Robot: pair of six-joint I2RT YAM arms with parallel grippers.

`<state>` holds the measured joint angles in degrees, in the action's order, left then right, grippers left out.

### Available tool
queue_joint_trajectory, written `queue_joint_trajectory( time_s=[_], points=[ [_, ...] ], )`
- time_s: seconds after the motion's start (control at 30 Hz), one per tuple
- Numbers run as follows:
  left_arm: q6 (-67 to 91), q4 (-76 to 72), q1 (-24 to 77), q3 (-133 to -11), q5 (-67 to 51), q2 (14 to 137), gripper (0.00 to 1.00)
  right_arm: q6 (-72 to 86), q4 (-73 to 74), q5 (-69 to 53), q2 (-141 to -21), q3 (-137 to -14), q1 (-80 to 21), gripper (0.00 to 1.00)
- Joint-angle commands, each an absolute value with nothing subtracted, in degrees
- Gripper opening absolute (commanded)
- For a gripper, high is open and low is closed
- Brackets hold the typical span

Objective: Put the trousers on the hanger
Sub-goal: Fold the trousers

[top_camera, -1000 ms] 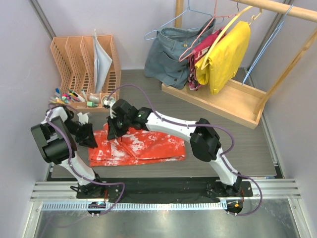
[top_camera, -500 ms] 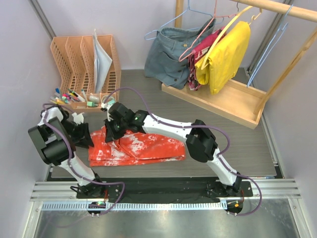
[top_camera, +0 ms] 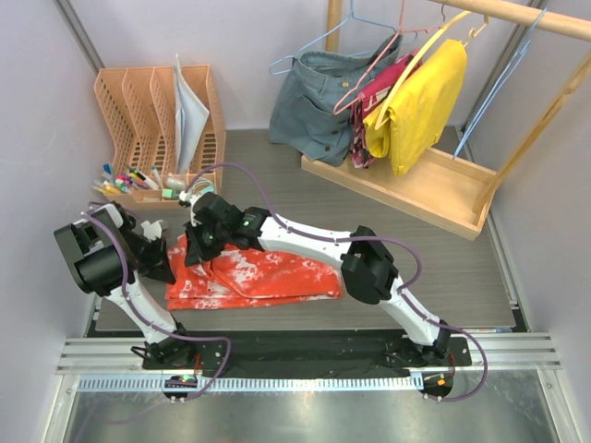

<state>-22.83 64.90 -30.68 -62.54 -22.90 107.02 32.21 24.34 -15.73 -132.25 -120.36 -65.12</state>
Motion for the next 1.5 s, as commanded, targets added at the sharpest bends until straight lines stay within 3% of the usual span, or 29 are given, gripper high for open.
queue_joint_trajectory(
  time_s=[0.0, 0.07, 0.1, 0.13, 0.17, 0.23, 0.27, 0.4, 0.6, 0.9, 1.13, 1.47],
  points=[
    [-23.2, 64.9, -30.9, -62.5, -23.6, 105.6, 0.02, 33.8, 20.3, -15.9, -133.8, -123.4, -66.0, 0.01],
    [-23.2, 64.9, -30.9, -62.5, -23.8, 105.1, 0.02, 33.4, 20.0, -15.2, -134.9, -125.3, -66.0, 0.01],
    [-23.2, 65.0, -31.0, -62.7, -24.1, 104.9, 0.07, 33.4, 20.0, -15.2, -135.3, -125.9, -66.0, 0.05],
    [-23.2, 65.6, -31.1, -63.0, -24.6, 104.2, 0.12, 33.2, 19.8, -15.1, -135.7, -126.8, -65.9, 0.19],
    [-23.2, 66.0, -31.3, -63.2, -25.0, 103.6, 0.16, 33.2, 19.6, -15.2, -135.8, -127.1, -66.0, 0.4],
    [-23.7, 67.6, -32.4, -64.3, -27.3, 101.6, 0.26, 33.1, 19.2, -15.9, -135.7, -127.4, -66.0, 0.51],
    [-23.8, 68.3, -32.7, -64.9, -27.6, 100.9, 0.29, 33.0, 18.7, -16.8, -135.1, -127.4, -66.0, 0.64],
    [-24.6, 70.8, -34.1, -67.8, -27.4, 96.5, 0.39, 31.9, 17.8, -19.2, -133.0, -127.5, -66.1, 0.7],
    [-23.8, 70.3, -37.3, -72.3, -24.0, 89.2, 0.53, 24.7, 19.1, -22.1, -123.8, -122.5, -64.3, 0.68],
    [-34.5, 80.5, -28.8, -69.6, -28.5, 85.2, 0.51, 16.2, 23.2, -24.8, -103.7, -90.2, -53.4, 0.5],
    [-35.0, 76.6, -22.6, -61.0, -19.3, 89.0, 0.51, 11.9, 25.6, -25.0, -93.5, -68.6, -45.6, 0.48],
    [-32.1, 70.0, -20.2, -64.1, -10.6, 101.0, 0.52, 9.9, 32.1, -27.9, -102.8, -59.3, -36.7, 0.52]
  ],
)
